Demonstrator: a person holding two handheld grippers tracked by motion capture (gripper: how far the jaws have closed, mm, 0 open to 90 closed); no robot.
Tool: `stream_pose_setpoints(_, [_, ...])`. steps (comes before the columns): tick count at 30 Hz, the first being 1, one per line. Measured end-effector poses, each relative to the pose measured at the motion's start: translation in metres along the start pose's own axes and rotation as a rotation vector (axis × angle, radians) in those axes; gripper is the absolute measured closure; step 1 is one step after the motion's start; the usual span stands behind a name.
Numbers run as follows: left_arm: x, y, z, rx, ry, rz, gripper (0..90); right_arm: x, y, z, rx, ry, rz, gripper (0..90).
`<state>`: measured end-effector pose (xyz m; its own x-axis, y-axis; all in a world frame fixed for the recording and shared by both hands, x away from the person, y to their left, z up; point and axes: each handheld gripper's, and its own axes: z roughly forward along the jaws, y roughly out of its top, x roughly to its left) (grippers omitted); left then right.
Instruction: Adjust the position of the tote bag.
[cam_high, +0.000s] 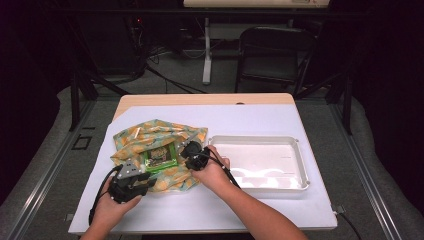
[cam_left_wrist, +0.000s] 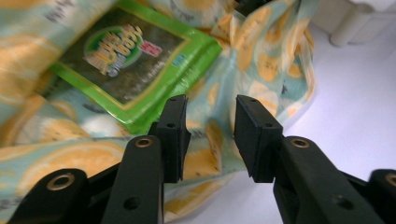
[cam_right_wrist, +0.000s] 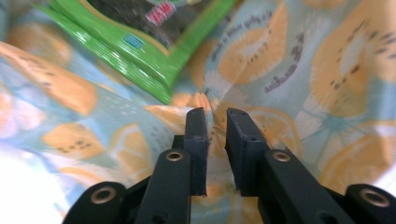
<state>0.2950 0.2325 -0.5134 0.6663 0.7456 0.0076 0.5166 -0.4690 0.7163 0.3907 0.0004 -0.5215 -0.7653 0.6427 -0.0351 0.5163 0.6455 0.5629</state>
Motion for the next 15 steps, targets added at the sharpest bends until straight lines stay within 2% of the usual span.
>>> stream_pose_setpoints(3, [0.003, 0.005, -0.005, -0.023, 0.016, -0.006, 62.8, 0.003, 0.001, -0.010, -0.035, 0.017, -0.008, 74.1])
stream_pose_setpoints(8, [0.010, 0.018, -0.018, -0.044, 0.044, 0.015, 61.6, 0.006, 0.004, -0.024, -0.084, 0.039, -0.021, 71.0])
stream_pose_setpoints(10, [0.016, 0.025, -0.024, -0.055, 0.053, 0.015, 60.7, 0.007, 0.006, -0.029, -0.118, 0.047, -0.010, 70.2])
stream_pose_setpoints(15, [0.034, 0.043, -0.029, -0.072, 0.077, -0.008, 58.7, 0.003, 0.015, -0.039, -0.152, 0.055, -0.015, 67.4])
